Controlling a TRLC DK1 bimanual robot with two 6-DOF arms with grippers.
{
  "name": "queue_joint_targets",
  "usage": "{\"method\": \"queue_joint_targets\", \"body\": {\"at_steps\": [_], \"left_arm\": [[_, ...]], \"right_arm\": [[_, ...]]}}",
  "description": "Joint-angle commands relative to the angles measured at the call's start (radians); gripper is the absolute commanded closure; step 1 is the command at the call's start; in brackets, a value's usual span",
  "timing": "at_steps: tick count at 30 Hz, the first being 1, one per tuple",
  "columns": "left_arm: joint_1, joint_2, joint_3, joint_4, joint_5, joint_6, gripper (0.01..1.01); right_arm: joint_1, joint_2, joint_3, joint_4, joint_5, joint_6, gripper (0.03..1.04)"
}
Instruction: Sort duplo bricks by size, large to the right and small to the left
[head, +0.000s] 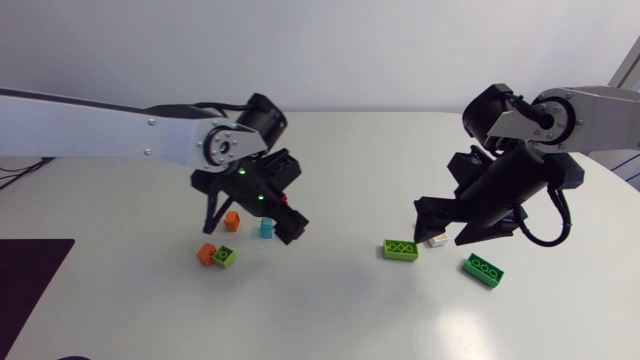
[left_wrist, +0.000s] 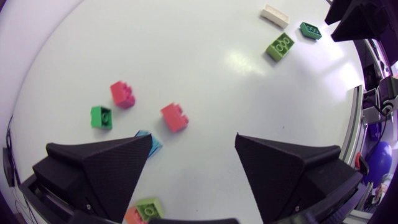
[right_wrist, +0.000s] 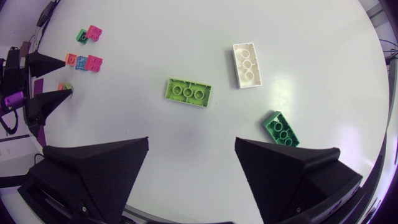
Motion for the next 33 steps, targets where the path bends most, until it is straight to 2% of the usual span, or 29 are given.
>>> {"method": "queue_joint_targets", "body": {"at_steps": [1,7,14,18,33], "left_arm": [[-0.047,0.119,0.081,-0.008,-0.010,-0.031,0.044],[-0.068,0.317,0.268,-0.104,-0.061,-0.048,0.049],[-0.002,0.323,0.263,-0.104,-0.066,-0.056,0.057],[0.011,0.302,0.224,-0.103,-0.073,-0.056,0.057],[0.096,0.099,-0.066,-0.043,-0.073,-0.018,0.057]], "right_arm": [[-0.004,-0.011,-0.011,-0.023,-0.002,0.021,0.06],[-0.022,-0.011,-0.011,-0.031,-0.001,0.012,0.06],[-0.021,-0.008,-0.014,-0.029,-0.002,0.008,0.06],[-0.008,-0.009,-0.014,-0.028,-0.002,0.015,0.06],[0.015,-0.023,-0.023,-0.031,-0.004,0.026,0.06]]}}
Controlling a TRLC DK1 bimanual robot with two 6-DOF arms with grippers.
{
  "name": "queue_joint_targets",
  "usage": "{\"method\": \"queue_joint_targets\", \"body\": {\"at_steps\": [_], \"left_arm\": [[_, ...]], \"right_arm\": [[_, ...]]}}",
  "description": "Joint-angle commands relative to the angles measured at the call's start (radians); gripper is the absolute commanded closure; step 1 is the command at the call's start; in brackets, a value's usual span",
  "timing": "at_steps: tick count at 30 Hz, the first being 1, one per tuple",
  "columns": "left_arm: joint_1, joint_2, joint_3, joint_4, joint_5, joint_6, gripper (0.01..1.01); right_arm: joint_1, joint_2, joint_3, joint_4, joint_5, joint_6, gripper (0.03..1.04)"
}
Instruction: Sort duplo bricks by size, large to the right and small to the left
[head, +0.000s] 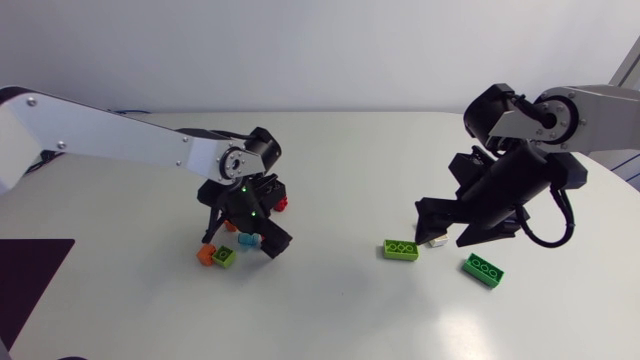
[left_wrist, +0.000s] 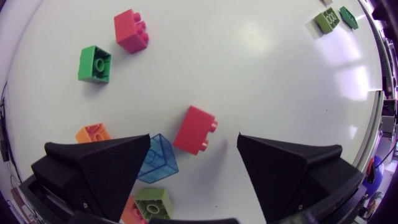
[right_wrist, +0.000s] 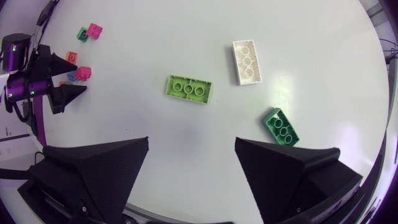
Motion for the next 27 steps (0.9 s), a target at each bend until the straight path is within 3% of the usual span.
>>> {"method": "queue_joint_targets", "body": {"at_steps": [1,7,15,16,20,22,27], "left_arm": [[0.017,-0.051,-0.056,0.009,-0.002,0.021,0.057],[0.041,-0.070,0.033,0.006,-0.002,0.022,0.103],[-0.029,0.020,0.278,-0.037,-0.023,-0.011,0.128],[-0.032,0.057,0.317,-0.042,-0.037,-0.020,0.198],[-0.029,0.164,0.430,-0.067,-0.048,-0.028,0.633],[-0.026,0.195,0.450,-0.068,-0.048,-0.028,0.705],[-0.005,0.246,0.450,-0.068,-0.070,-0.022,0.741]], "right_arm": [[0.011,-0.015,-0.023,-0.013,-0.003,0.026,0.06],[0.021,-0.017,-0.021,-0.013,-0.003,0.033,0.06],[0.011,-0.028,-0.027,-0.014,-0.002,0.029,0.06],[0.011,-0.028,-0.029,-0.014,-0.002,0.029,0.06],[0.005,-0.028,-0.032,-0.013,-0.002,0.026,0.06],[-0.007,-0.026,-0.037,-0.010,-0.002,0.018,0.06],[-0.019,-0.011,-0.044,-0.002,-0.002,0.006,0.06]]}}
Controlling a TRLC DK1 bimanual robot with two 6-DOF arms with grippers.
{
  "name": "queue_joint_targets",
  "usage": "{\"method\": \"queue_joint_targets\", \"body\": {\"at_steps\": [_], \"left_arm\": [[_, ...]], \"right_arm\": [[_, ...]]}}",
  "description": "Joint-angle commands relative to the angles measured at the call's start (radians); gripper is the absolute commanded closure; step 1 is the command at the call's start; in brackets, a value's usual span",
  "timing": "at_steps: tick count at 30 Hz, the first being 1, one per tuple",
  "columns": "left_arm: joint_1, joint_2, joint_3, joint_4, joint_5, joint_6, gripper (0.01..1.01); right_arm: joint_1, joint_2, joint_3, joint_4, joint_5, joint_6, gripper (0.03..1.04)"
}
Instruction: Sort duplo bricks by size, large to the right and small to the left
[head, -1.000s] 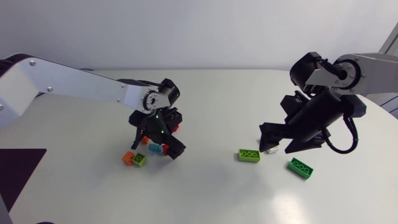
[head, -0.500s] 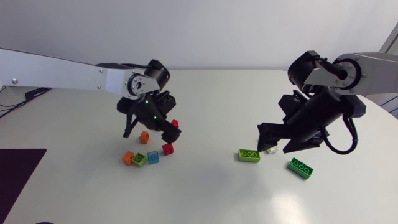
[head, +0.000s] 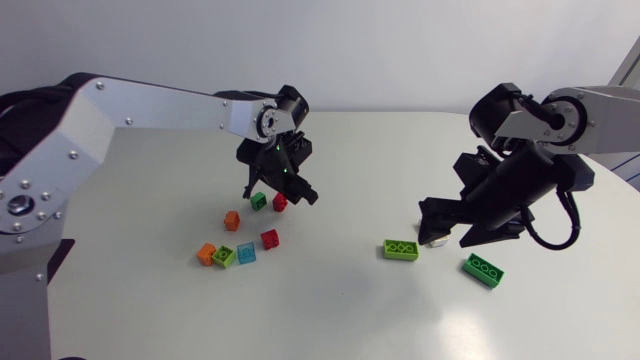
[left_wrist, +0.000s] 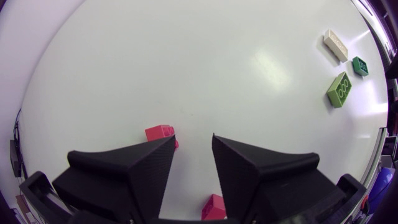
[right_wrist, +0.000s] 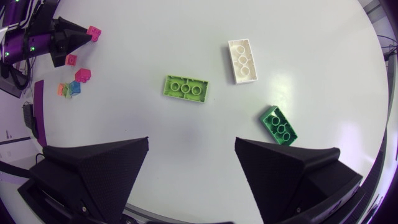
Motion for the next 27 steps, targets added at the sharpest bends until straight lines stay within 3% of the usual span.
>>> {"method": "queue_joint_targets", "body": {"at_steps": [1,19,27], "left_arm": [[0.022,0.038,0.019,-0.006,-0.010,-0.010,0.743],[0.049,0.168,0.179,0.040,-0.009,-0.016,0.748],[0.066,0.156,0.114,0.021,-0.009,-0.007,0.756]], "right_arm": [[-0.006,0.014,-0.030,0.000,-0.002,0.001,0.06],[-0.006,0.080,-0.028,0.034,-0.004,-0.004,0.06],[-0.003,0.082,-0.034,0.039,-0.005,-0.001,0.07]]}}
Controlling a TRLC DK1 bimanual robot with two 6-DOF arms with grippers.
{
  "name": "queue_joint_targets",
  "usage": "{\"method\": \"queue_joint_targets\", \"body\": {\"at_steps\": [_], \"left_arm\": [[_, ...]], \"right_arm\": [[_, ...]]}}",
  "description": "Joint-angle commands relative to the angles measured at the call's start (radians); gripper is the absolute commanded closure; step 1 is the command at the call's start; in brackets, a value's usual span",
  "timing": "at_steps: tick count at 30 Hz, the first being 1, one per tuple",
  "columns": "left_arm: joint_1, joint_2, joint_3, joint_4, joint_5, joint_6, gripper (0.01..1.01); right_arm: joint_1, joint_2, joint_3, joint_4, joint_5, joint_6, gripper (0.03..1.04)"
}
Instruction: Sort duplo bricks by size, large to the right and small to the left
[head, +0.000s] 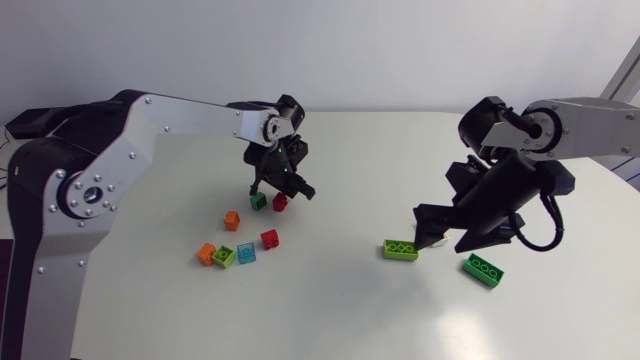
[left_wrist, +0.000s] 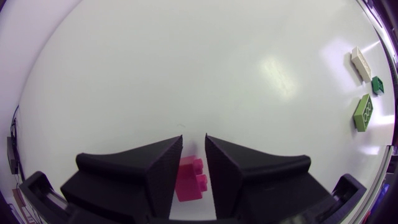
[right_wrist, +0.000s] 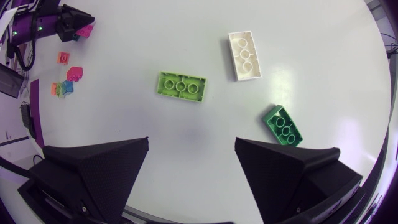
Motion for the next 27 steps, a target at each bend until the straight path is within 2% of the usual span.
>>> {"method": "queue_joint_targets", "body": {"at_steps": [1,8,14,20,23,27], "left_arm": [[0.019,-0.019,-0.051,-0.009,0.000,-0.004,0.756],[0.067,-0.101,-0.210,0.042,0.003,0.014,0.756],[0.062,-0.231,-0.408,0.108,0.008,0.044,0.756],[0.035,-0.355,-0.554,0.112,0.015,0.051,0.754],[0.038,-0.397,-0.534,0.112,0.015,0.051,0.752],[0.076,-0.354,-0.373,0.099,0.015,0.008,0.720]], "right_arm": [[0.001,0.014,-0.028,0.003,-0.005,0.000,0.07],[0.018,-0.011,-0.041,-0.001,-0.005,0.012,0.07],[0.025,-0.032,-0.047,-0.009,-0.005,0.018,0.07],[0.033,-0.041,-0.057,-0.009,-0.005,0.023,0.07],[0.035,-0.043,-0.055,-0.009,-0.005,0.023,0.07],[0.035,-0.043,-0.055,-0.007,-0.005,0.024,0.07]]}}
